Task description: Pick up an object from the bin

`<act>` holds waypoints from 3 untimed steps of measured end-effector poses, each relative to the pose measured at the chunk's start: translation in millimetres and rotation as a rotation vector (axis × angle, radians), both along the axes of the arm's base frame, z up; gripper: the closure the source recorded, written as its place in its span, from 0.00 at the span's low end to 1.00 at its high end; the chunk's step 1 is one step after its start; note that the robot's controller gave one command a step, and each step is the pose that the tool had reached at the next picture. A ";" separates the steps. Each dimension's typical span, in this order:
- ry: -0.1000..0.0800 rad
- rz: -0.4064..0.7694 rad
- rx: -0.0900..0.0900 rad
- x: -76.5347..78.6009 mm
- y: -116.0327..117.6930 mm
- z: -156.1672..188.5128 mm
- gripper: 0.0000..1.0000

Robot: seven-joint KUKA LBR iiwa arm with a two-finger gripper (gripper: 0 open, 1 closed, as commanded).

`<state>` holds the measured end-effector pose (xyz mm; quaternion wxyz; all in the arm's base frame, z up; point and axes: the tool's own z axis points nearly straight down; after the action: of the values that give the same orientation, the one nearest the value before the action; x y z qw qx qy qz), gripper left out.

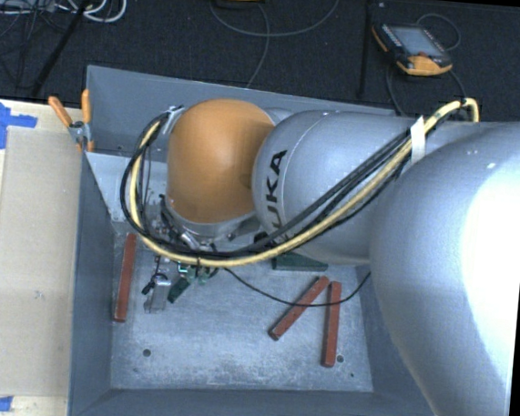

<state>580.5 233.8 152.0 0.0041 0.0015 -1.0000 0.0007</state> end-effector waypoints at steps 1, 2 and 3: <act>-0.002 0.095 -0.001 28.4 -64.2 -70.2 0.00; -0.007 0.095 0.002 29.1 -60.9 -66.3 1.00; -0.007 0.094 0.002 29.1 -60.9 -66.3 0.00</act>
Offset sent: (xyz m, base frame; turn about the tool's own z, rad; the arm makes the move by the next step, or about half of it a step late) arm 0.0290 -0.0603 -0.0656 -0.0985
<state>609.5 172.9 85.6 0.0007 0.0485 -0.9988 -0.0001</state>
